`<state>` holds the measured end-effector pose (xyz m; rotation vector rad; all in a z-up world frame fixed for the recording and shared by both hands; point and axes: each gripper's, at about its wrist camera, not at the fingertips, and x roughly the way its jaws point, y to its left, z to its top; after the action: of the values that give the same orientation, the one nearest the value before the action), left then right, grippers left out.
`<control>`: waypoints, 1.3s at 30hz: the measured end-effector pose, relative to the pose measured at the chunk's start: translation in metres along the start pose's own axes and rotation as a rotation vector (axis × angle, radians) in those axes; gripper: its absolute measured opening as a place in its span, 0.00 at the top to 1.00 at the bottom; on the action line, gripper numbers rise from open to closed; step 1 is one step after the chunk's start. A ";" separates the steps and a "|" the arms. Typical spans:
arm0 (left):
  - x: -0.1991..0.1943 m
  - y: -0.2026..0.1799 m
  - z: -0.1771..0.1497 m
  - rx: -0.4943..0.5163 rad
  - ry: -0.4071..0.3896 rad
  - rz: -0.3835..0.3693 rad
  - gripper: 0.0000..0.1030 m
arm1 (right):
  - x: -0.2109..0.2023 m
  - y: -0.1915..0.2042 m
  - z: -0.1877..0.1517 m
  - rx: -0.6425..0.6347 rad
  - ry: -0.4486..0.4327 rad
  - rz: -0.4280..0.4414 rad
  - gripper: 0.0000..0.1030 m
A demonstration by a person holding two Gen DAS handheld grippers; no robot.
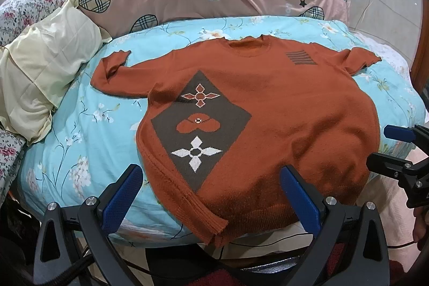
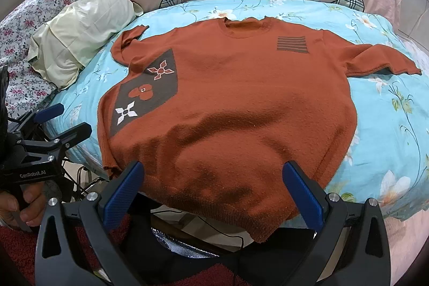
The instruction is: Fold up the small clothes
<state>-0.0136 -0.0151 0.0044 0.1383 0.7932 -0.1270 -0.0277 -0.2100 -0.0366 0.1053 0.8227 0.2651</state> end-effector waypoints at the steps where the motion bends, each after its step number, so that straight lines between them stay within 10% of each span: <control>1: 0.001 -0.001 -0.001 0.007 -0.013 0.009 0.01 | 0.000 -0.001 0.000 0.005 -0.002 0.005 0.00; 30: 0.017 -0.002 0.003 0.027 -0.004 0.020 0.01 | 0.006 -0.012 0.004 0.052 -0.001 0.025 0.00; 39: 0.040 0.001 0.014 0.034 0.029 0.033 0.01 | 0.008 -0.068 0.021 0.152 -0.043 -0.033 0.01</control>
<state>0.0244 -0.0191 -0.0141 0.1854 0.8175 -0.1076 0.0056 -0.2731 -0.0411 0.2391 0.8003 0.1683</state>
